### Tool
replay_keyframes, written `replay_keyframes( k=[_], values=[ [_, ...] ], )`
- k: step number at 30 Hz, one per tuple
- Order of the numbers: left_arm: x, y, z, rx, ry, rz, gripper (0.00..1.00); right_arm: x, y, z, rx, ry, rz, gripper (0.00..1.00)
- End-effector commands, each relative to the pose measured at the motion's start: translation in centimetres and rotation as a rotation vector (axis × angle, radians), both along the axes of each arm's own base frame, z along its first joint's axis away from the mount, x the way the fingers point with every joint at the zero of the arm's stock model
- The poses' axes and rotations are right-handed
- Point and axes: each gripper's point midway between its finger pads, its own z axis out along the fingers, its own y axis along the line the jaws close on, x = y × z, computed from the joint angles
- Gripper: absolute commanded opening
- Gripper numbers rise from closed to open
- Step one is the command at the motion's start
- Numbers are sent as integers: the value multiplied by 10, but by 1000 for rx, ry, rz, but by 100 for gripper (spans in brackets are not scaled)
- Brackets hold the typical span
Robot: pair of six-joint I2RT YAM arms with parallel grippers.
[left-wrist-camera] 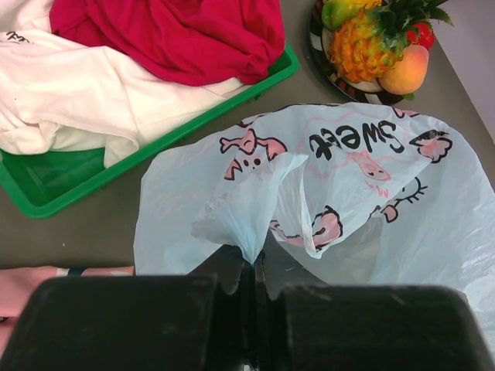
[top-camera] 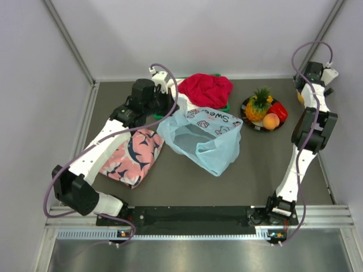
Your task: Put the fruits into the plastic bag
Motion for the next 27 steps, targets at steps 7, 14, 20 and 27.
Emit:
replay_keyframes(
  k=[7,14,20,27],
  values=[
    [12,-10,-16,-1,14,-19,0,40,-27,4,-63,-167,-112,99],
    [14,-15,-29,4,51,-33,0,53,-29,3,-59,-229,-112,98],
    [14,-17,-31,-1,59,-42,0,55,-27,-24,-22,-202,-132,97],
    [13,-18,-30,-4,59,-45,0,57,-29,-30,-13,-211,-161,95]
  ],
)
